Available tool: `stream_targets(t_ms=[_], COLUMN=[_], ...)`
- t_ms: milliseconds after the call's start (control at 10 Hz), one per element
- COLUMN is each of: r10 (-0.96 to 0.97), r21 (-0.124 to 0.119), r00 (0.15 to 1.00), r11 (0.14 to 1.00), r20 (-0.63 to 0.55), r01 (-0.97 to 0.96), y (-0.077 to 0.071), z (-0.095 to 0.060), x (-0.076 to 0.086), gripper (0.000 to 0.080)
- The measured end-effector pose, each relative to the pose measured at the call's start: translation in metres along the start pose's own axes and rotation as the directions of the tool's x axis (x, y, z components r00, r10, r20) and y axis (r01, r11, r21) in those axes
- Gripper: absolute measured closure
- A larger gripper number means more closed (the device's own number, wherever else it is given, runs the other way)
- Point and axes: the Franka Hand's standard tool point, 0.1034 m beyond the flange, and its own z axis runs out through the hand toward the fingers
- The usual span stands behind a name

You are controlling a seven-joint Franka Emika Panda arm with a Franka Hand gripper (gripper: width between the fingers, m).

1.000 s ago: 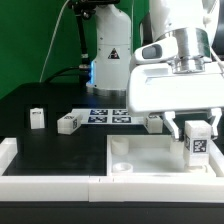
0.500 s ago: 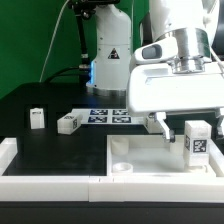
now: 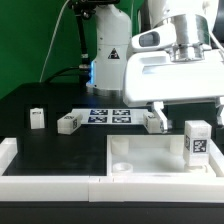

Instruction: Assemble one leg

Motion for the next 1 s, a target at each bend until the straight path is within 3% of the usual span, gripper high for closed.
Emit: stream_targets(t_ms=[400, 1000], r10=[0.003, 0.003], r21=[0.015, 0.015], r00=[0.996, 0.996], r11=[1.000, 1.000], r20=[0.092, 0.092], r01=[-0.004, -0.004], y=[-0.0038, -0.0038], z=[0.0037, 0.0037], x=[-0.0096, -0.0096], gripper=[0.0151, 0.0151])
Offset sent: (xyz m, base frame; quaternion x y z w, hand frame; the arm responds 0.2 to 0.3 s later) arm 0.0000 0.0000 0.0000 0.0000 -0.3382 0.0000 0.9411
